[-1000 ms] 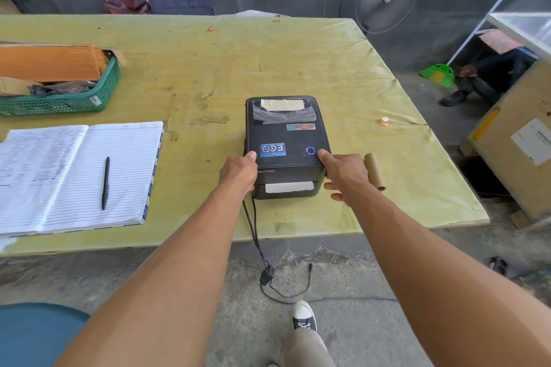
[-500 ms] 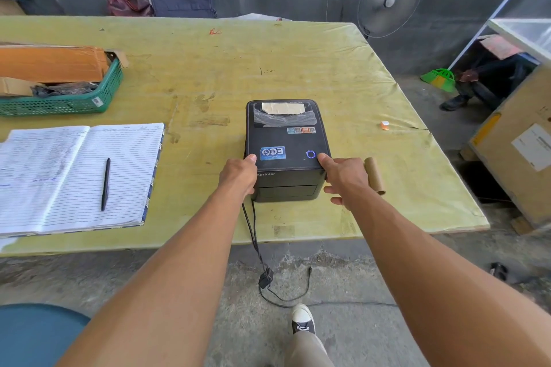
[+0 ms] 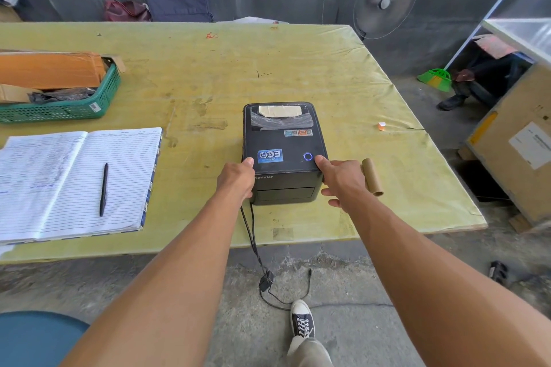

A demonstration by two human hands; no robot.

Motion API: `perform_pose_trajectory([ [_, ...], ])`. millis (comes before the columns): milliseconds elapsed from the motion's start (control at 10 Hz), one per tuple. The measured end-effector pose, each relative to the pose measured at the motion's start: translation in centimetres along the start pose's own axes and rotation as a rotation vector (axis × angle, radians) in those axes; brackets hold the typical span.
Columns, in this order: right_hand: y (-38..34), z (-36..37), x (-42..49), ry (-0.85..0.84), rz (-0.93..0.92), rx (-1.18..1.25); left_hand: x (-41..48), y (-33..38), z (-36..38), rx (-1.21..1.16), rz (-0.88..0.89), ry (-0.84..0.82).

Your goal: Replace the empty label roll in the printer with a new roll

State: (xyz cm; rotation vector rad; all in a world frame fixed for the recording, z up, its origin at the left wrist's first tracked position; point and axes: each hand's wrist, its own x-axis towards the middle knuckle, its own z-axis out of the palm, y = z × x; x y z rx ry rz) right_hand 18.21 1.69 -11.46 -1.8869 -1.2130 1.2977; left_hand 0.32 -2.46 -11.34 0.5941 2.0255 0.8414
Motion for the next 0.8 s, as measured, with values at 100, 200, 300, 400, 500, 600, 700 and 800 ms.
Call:
perform_pose_trajectory([
  [100, 0.0, 0.1, -0.1, -0.001, 0.012, -0.010, 0.0, 0.0, -0.1, 0.000, 0.001, -0.003],
  [200, 0.0, 0.1, -0.1, -0.002, 0.012, -0.017, 0.2, -0.1, -0.1, 0.006, -0.010, -0.014],
  [300, -0.2, -0.2, 0.2, -0.023, 0.013, -0.004, 0.4, 0.0, -0.1, -0.002, -0.023, -0.011],
  [400, -0.2, -0.5, 0.5, -0.044, 0.021, -0.001, 0.6, 0.2, 0.1, 0.004, -0.048, -0.004],
  [500, -0.1, -0.5, 1.0, -0.059, -0.001, -0.040, 0.7, 0.1, 0.2, 0.005, -0.040, 0.005],
  [600, 0.2, -0.4, 1.4, -0.044, -0.098, -0.174, 0.3, -0.5, -0.1, -0.020, -0.034, 0.014],
  [700, 0.0, -0.7, 2.7, -0.084, -0.131, -0.305, 0.4, -2.4, -0.3, -0.154, 0.057, 0.028],
  [800, -1.2, -2.3, 4.5, -0.104, -0.134, -0.316, -1.3, -7.3, -0.3, -0.160, 0.152, 0.330],
])
